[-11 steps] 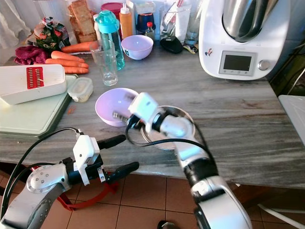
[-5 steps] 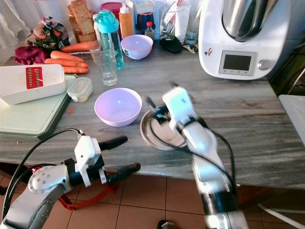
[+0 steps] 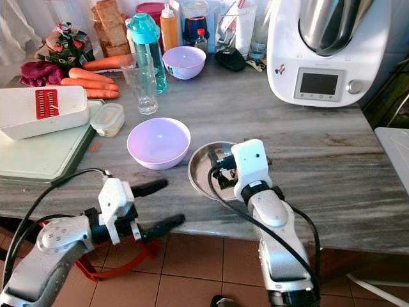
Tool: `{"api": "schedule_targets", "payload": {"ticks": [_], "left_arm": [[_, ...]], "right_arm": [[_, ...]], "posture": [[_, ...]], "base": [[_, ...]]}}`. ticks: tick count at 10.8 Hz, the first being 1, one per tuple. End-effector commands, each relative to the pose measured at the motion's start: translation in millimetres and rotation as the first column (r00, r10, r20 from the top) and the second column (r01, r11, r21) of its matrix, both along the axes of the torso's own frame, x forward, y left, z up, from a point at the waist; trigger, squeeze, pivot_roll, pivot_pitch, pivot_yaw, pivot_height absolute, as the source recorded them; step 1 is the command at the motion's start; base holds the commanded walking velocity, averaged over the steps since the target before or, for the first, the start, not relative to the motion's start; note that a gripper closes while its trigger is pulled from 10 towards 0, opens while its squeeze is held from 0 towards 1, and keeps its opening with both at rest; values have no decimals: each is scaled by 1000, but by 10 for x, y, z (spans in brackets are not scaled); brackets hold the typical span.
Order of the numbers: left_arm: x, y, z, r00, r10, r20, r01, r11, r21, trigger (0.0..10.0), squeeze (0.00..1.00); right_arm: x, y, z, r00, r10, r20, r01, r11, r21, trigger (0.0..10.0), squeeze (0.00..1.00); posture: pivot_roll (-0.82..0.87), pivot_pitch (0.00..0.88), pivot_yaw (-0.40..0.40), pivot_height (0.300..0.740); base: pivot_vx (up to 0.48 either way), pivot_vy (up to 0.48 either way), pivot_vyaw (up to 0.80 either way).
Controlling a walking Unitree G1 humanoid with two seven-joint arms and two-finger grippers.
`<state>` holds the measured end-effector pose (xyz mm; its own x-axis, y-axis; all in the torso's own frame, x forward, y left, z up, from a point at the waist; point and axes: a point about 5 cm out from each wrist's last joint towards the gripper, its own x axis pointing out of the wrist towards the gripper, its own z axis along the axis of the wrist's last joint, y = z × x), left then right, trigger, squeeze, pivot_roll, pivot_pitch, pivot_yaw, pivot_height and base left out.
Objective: Setting the table
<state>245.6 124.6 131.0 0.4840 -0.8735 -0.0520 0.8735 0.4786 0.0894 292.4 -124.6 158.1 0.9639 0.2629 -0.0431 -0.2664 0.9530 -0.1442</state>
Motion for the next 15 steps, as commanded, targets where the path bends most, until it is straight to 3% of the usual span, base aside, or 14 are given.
{"api": "schedule_targets", "payload": {"ticks": [1,6,9,15], "left_arm": [[6,22,5,1000,2,12,-2,1000,14,10000,0],[-11,43,-47,1000,17,-5,-17,1000,24,10000,0],[-19,41,-50,1000,21,-8,-21,999,24,10000,0],[-25,17,-53,1000,20,-8,-20,1000,20,10000,0]], "right_arm": [[-20,-21,11,1000,-21,-19,22,1000,13,10000,1000],[101,-103,-53,986,-72,-150,90,988,122,10000,1000],[160,-125,-113,974,-69,-215,100,986,136,10000,1000],[255,39,-192,967,4,-256,41,985,169,10000,1000]], "posture": [[-34,124,1,740],[-26,131,0,740],[-24,136,-3,740],[-16,130,-5,740]], "base": [[0,0,0],[0,0,0],[0,0,0],[0,0,0]]}}
